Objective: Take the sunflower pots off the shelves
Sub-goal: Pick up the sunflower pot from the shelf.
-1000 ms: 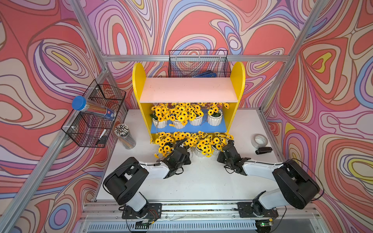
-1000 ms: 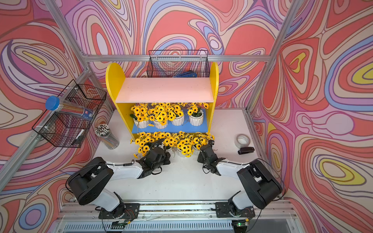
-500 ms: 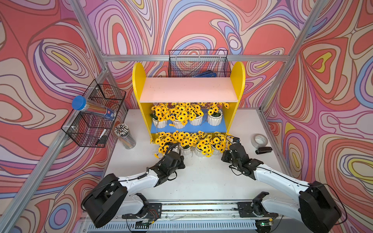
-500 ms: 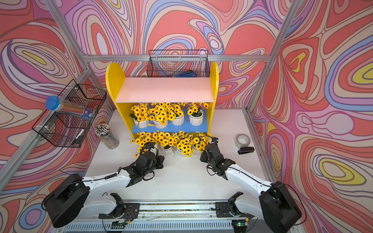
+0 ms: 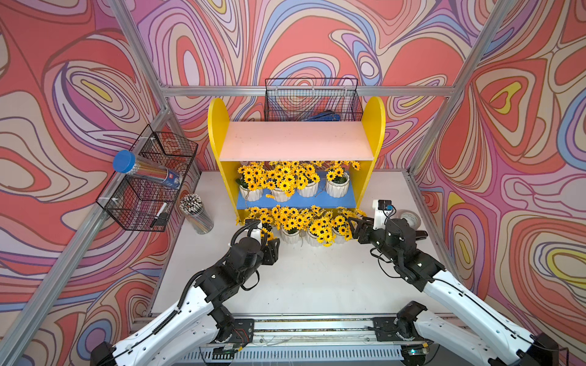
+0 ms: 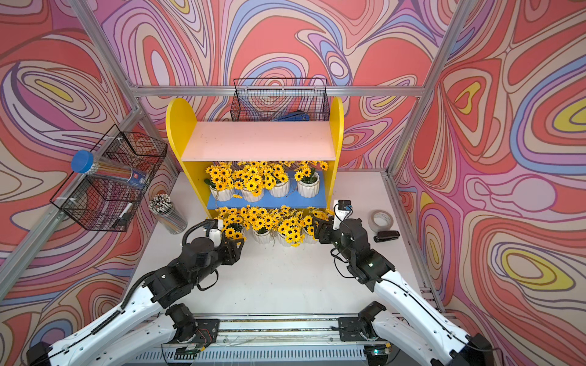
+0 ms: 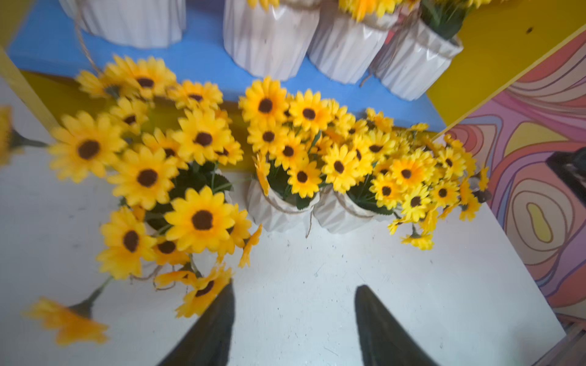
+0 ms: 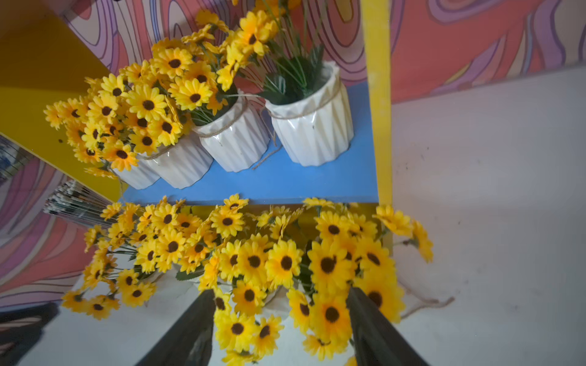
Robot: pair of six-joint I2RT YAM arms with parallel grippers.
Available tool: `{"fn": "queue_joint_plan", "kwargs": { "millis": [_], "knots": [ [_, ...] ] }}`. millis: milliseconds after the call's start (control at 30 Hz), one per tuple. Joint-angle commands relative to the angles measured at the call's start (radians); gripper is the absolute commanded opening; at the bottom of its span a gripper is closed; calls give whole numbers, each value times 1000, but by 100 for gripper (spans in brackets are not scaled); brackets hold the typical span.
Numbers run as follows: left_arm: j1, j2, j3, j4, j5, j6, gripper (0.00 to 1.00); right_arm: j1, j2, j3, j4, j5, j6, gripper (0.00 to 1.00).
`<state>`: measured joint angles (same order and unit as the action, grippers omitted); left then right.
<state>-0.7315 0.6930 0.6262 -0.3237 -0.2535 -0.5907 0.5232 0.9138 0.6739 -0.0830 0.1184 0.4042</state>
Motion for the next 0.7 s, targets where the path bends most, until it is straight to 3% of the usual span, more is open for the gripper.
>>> {"fn": "queue_joint_plan", "kwargs": {
  "millis": [0,133,300,467,667],
  "knots": [
    [-2,-53,50,-197,-137,31,100,7,133,66,133,28,-117,75],
    [-1,-95,119,-298,-198,13,100,34,269,168,129,127,-192,83],
    [-2,-145,211,-371,-212,76,100,37,384,234,167,205,-188,95],
    [-2,-178,245,-394,-272,149,100,37,522,317,183,280,-162,97],
    [-2,-220,226,-371,-238,151,100,37,619,380,202,403,-134,98]
  ]
}}
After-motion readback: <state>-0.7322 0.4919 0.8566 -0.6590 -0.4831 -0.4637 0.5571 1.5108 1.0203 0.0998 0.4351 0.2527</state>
